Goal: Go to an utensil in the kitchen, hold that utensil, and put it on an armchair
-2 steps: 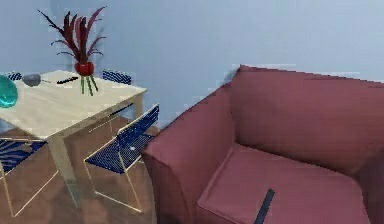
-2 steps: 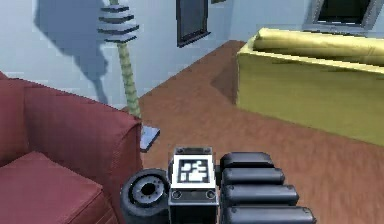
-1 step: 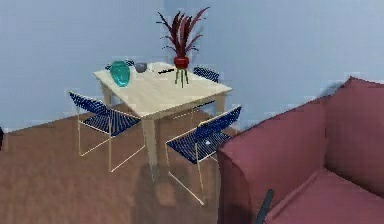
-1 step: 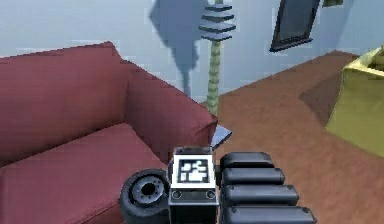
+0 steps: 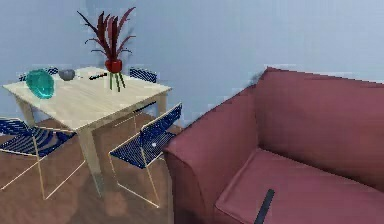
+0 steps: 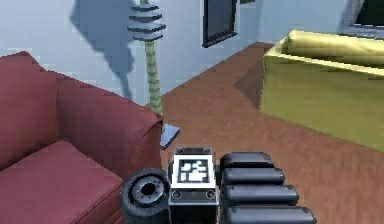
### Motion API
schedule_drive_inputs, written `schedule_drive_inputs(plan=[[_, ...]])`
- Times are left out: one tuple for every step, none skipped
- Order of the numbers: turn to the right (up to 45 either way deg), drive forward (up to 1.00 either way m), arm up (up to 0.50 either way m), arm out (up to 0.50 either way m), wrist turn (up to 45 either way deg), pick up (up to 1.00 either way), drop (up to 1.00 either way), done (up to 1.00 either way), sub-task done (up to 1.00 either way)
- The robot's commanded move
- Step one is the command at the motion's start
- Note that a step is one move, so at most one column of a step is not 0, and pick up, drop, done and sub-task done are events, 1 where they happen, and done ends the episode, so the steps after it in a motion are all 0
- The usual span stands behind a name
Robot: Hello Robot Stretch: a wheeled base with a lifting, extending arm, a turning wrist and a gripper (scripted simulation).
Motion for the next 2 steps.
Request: schedule_drive_inputs(plan=[[3.0,0.00,0.00,0.00,0.0,0.00,0.00,0.00,0.00],[-21.0,0.00,0.00,0.00,0.0,0.00,0.00,0.00,0.00]])
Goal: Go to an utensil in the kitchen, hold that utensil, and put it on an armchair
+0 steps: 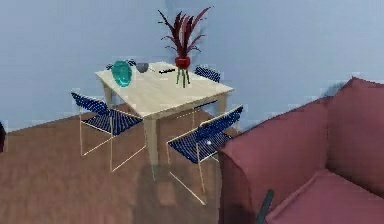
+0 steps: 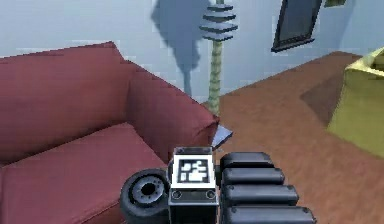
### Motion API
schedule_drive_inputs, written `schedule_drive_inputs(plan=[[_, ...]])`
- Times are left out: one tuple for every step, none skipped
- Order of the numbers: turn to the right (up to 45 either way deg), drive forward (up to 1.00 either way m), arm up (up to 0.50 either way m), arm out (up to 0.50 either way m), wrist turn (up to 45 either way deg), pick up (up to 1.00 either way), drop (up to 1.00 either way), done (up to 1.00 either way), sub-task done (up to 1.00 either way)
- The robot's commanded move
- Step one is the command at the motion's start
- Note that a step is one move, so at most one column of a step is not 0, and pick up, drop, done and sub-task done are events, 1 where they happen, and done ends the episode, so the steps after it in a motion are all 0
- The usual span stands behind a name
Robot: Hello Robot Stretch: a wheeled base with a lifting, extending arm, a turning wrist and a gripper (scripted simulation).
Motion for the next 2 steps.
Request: schedule_drive_inputs(plan=[[21.0,0.00,0.00,0.00,0.0,0.00,0.00,0.00,0.00],[-15.0,0.00,0.00,0.00,0.0,0.00,0.00,0.00,0.00]])
